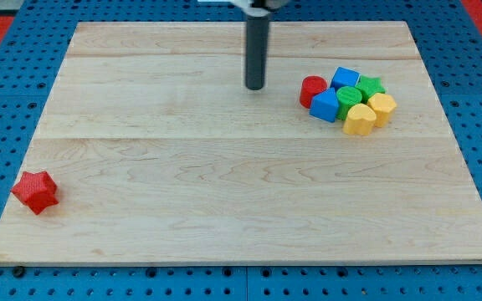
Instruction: Place the red circle to the top center of the board
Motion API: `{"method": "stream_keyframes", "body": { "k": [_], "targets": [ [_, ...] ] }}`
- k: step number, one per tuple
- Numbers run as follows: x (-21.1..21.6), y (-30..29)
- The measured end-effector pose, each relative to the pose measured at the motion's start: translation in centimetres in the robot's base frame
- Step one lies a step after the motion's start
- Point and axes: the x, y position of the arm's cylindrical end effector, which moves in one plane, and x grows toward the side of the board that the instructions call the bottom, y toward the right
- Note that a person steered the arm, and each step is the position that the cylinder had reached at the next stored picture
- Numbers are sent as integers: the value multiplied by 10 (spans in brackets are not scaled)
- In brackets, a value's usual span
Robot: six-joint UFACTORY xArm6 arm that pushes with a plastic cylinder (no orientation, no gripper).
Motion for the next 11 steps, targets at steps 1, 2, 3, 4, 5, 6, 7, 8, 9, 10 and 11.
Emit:
{"method": "stream_keyframes", "body": {
  "k": [1, 2, 3, 4, 5, 6, 7, 8, 9, 10, 11],
  "targets": [
    [55, -20],
    [132, 21],
    [137, 125],
    [128, 219],
    [87, 242],
    [71, 201],
    [56, 168],
    [40, 140],
    [20, 111],
    [0, 82],
    [-12, 49]
  ]
}}
